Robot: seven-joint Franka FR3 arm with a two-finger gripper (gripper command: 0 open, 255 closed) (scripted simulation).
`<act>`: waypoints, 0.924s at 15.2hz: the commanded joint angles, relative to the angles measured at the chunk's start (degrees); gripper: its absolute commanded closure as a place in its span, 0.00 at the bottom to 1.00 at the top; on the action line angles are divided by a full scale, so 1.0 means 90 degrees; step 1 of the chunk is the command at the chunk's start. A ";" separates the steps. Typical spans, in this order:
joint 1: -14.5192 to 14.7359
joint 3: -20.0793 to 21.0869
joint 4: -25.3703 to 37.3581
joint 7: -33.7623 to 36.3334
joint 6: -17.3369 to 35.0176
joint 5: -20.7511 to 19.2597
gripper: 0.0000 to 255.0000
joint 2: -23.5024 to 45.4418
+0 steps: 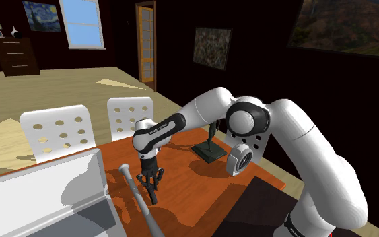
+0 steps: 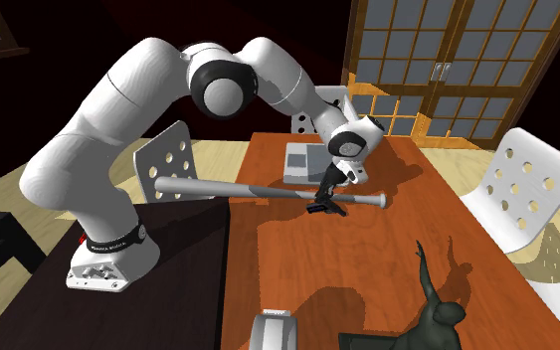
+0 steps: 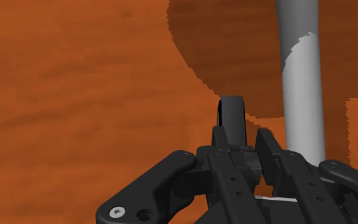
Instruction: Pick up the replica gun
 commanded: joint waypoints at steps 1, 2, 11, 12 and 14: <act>0.0001 0.0000 -0.0001 0.0001 -0.0001 -0.0001 1.00 0.0003; 0.0000 -0.0001 -0.0002 0.0000 -0.0001 -0.0001 1.00 0.0002; -0.0034 0.0023 -0.0090 0.0053 -0.0322 0.0019 1.00 -0.0412; -0.0038 0.0026 -0.0098 0.0062 -0.0370 0.0022 1.00 -0.0469; -0.0046 0.0033 -0.0110 0.0080 -0.0469 0.0028 1.00 -0.0582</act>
